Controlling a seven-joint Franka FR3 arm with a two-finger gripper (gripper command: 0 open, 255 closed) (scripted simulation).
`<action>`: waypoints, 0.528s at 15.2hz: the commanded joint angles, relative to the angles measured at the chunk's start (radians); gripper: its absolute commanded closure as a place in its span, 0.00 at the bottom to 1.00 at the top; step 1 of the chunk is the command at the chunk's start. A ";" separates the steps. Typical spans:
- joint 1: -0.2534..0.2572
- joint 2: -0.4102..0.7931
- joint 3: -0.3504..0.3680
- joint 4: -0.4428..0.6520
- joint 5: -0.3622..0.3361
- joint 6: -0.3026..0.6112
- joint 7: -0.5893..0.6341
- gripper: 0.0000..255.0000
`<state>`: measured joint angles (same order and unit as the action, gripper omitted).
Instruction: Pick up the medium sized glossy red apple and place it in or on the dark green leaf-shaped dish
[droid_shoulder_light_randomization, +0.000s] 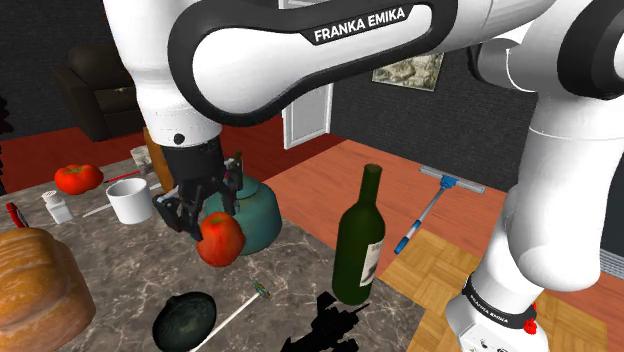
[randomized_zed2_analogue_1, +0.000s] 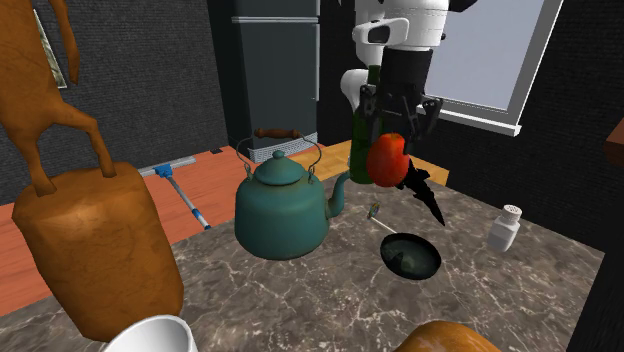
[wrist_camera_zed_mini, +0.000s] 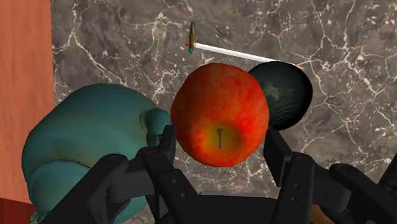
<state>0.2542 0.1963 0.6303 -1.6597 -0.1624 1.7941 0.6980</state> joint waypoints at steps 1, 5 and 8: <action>0.049 0.094 0.007 0.121 -0.054 -0.048 0.052 1.00; 0.181 0.281 -0.002 0.397 -0.152 -0.166 0.124 1.00; 0.214 0.327 -0.011 0.445 -0.172 -0.172 0.137 1.00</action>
<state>0.4622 0.5138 0.6213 -1.2231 -0.3297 1.6212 0.8314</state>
